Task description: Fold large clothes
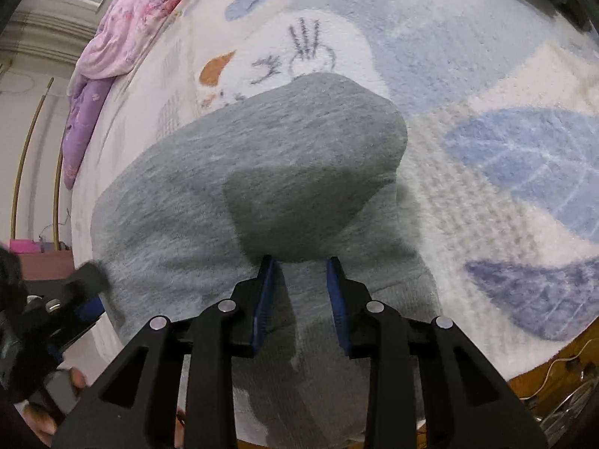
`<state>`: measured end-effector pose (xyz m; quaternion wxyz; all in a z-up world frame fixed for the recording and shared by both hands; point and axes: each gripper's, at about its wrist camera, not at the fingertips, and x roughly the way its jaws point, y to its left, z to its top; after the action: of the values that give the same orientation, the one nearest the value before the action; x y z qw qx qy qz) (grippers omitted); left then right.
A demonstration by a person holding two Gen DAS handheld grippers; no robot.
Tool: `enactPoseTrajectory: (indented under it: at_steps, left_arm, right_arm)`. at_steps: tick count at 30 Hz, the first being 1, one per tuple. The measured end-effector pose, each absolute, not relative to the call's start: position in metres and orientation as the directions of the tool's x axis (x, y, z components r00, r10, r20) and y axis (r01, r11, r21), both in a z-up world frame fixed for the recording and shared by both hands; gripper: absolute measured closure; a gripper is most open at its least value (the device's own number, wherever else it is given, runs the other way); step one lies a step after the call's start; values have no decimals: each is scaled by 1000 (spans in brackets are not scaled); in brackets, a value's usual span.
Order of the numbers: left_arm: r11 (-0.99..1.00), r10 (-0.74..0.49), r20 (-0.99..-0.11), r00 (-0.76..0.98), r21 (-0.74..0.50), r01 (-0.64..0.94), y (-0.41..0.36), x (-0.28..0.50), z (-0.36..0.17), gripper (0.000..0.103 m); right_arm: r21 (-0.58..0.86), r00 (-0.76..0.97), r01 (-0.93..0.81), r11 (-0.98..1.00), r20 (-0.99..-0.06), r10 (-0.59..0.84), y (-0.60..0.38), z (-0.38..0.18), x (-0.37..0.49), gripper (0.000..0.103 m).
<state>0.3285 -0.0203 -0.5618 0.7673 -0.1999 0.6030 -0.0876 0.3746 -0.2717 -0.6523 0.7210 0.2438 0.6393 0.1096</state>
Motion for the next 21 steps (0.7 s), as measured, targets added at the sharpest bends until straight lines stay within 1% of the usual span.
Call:
enactPoseTrajectory:
  at_steps: [3,6,9,11,14,17,19,20,21]
  left_arm:
    - [866,-394,-867,304,-461,-195,12,297,-556,10]
    - [834,-429,-855,291,-499,-236,29,267,-565,10]
    - [806,-487,-846,217,-531,-262,24,236,-593,10]
    - [809,-481,-858,177,-513,-286,18,225,-611,10]
    - [774,-505,-842,189,-539,-332,11,219,-630,10]
    - [737,-544,-818,188,-573,-358,4,224,-639,10]
    - [747,-555,-814,169,-578,-329,-5,229,-641,11]
    - [748,-557,-817,151,-572,-336,-7,231,-645,11]
    - [738,-567,-812,134,-574,-355,-8,234,-649,22]
  right_arm:
    - [497,153,164,852,-866,476,-274,-652,370,76]
    - [495,163,173,851,-867,471,-271,-650,376,75]
    - [499,172,189,846,-865,472,-272,-645,371,74]
    - [500,177,201,843,-864,470,-275,-643,367,74]
    - [506,191,212,836,-861,472,-279,-639,363,72]
    - [544,233,248,802,-837,496,-290,-635,353,64]
    - [598,285,275,753,-799,530,-301,-628,342,49]
    - [619,306,285,732,-782,543,-306,-625,335,46]
    - [633,327,302,713,-771,546,-312,-621,326,44]
